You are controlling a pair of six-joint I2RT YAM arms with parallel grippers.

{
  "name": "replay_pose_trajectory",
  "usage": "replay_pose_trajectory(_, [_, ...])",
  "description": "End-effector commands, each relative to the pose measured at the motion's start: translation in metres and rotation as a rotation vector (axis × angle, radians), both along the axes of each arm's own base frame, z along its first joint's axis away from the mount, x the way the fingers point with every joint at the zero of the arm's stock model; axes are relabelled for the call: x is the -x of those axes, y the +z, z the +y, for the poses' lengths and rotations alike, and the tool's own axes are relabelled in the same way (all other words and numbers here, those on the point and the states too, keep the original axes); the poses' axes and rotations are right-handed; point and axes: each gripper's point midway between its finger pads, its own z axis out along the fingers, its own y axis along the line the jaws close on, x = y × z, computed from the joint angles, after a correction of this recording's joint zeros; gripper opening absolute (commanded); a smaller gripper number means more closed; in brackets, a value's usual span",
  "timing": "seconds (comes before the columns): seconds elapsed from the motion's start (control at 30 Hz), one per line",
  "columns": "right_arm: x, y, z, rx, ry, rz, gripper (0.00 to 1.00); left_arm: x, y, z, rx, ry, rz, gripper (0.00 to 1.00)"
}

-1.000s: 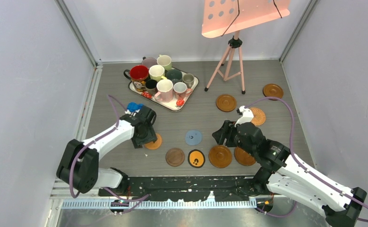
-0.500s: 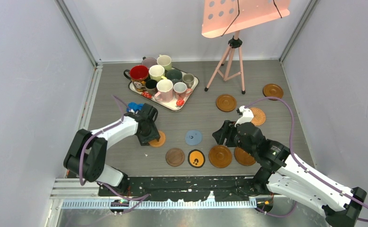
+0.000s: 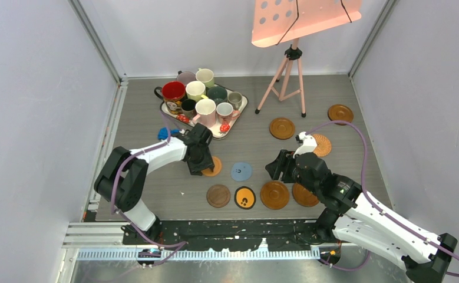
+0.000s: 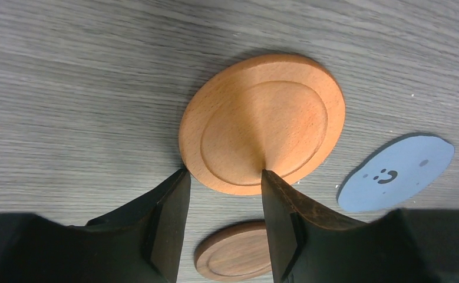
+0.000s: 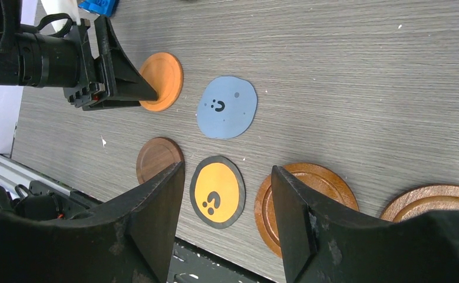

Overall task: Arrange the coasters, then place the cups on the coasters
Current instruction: Move the coaster to the center of the board.

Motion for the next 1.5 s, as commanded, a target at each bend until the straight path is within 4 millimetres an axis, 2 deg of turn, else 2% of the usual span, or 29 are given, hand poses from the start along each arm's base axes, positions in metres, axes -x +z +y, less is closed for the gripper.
replay_pose_trajectory(0.0, [-0.007,0.016,0.0,-0.023,-0.021,-0.054,0.63,0.012,-0.018,-0.008,-0.016,-0.025,0.053,0.5])
replay_pose_trajectory(0.2, [-0.007,0.017,0.001,-0.024,-0.02,-0.052,0.63,0.023,-0.015,-0.011,-0.025,-0.033,0.077,0.5])
replay_pose_trajectory(0.3, [-0.008,0.016,0.001,-0.022,-0.021,-0.052,0.63,0.027,-0.01,-0.023,0.024,-0.053,0.088,0.5])
replay_pose_trajectory(0.43, [-0.007,0.017,0.002,-0.028,-0.017,-0.052,0.63,0.024,0.006,-0.033,0.069,-0.086,0.048,0.51])
replay_pose_trajectory(0.53, [-0.008,0.019,0.003,-0.03,-0.013,-0.056,0.63,0.016,0.024,-0.025,0.048,-0.097,-0.018,0.56])
replay_pose_trajectory(0.63, [-0.008,0.021,0.003,-0.029,-0.012,-0.063,0.63,0.003,0.035,-0.004,-0.008,-0.073,-0.064,0.59])
replay_pose_trajectory(0.77, [-0.009,0.023,0.003,-0.029,-0.013,-0.069,0.63,-0.017,0.036,0.016,-0.034,-0.054,-0.088,0.58])
replay_pose_trajectory(1.03, [-0.011,0.025,0.001,-0.012,-0.01,-0.089,0.63,-0.05,0.039,0.01,-0.019,-0.118,-0.144,0.65])
replay_pose_trajectory(1.27, [-0.012,0.024,-0.001,0.002,-0.017,-0.087,0.63,-0.057,0.024,0.006,-0.03,-0.165,-0.096,0.65])
replay_pose_trajectory(1.47, [-0.013,0.024,-0.002,0.013,-0.028,-0.082,0.63,-0.052,0.016,-0.006,0.026,-0.205,-0.06,0.65])
